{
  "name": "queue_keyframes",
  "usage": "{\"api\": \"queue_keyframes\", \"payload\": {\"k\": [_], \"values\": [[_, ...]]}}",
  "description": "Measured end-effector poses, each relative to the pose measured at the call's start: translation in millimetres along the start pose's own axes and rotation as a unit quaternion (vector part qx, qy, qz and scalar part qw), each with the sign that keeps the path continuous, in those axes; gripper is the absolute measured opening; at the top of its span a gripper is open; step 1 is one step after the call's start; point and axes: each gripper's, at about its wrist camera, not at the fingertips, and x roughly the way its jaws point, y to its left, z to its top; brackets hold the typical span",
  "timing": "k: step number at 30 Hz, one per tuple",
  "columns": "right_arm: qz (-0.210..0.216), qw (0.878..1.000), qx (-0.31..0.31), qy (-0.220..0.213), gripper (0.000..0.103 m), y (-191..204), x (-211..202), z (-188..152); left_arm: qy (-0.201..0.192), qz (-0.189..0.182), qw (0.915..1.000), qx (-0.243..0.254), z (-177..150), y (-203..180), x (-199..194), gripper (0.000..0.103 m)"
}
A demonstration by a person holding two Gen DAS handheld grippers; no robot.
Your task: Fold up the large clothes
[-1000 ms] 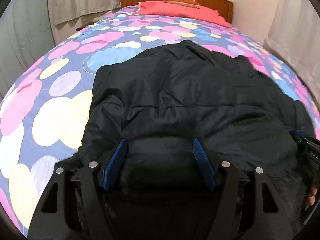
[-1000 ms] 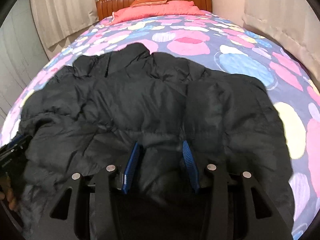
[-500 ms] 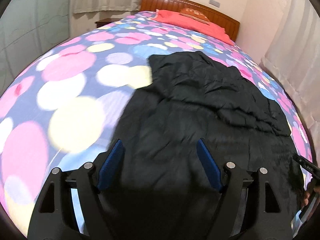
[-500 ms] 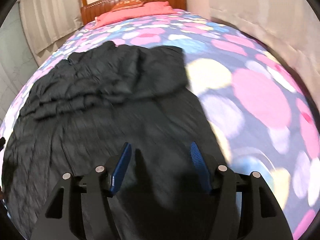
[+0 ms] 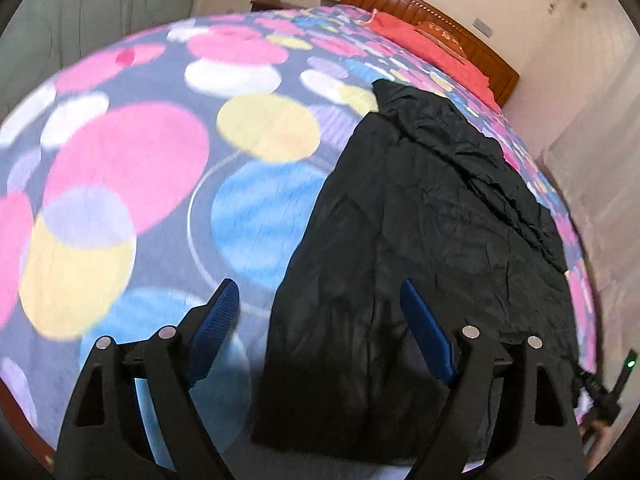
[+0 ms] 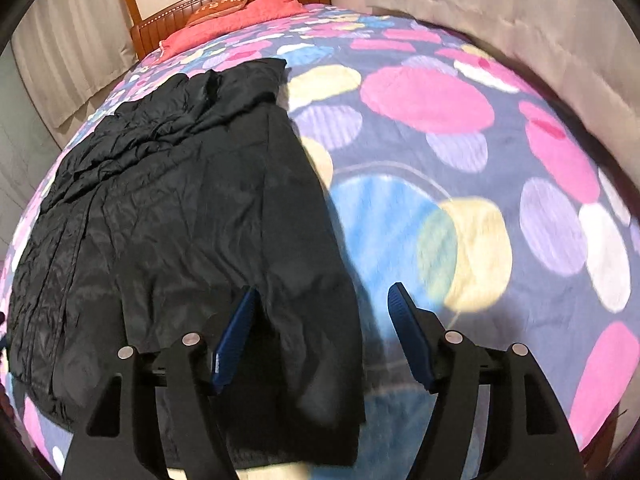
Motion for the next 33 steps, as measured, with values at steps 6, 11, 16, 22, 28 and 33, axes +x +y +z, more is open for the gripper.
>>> {"api": "queue_keyframes", "payload": {"k": [6,11,16,22,28,33], "values": [[0.010,1.000,-0.001,0.011,0.072,0.9,0.3,-12.7,0.030,-0.038,0.9984,-0.028,-18.0,11.4,5.0,0.083],[0.018,1.000,0.012,0.017,0.076,-3.3,1.2,-19.0,0.029,-0.035,0.9990,-0.007,-24.3,4.9,5.3,0.083],[0.043,0.998,0.031,0.024,0.070,-6.8,-0.7,-27.6,0.032,-0.052,0.9981,-0.003,-31.9,-1.4,5.2,0.076],[0.070,0.997,0.040,0.022,0.043,-0.7,-3.6,-33.1,0.023,-0.034,0.9990,0.018,-37.5,-7.9,4.0,0.061],[0.082,0.996,0.040,0.016,0.034,0.9,-6.7,-35.1,0.019,-0.034,0.9992,0.011,-38.0,-2.9,3.6,0.061],[0.087,0.995,0.056,0.010,0.047,-5.7,-6.3,-37.7,0.021,-0.028,0.9991,0.024,-42.7,-7.2,4.1,0.070]]}}
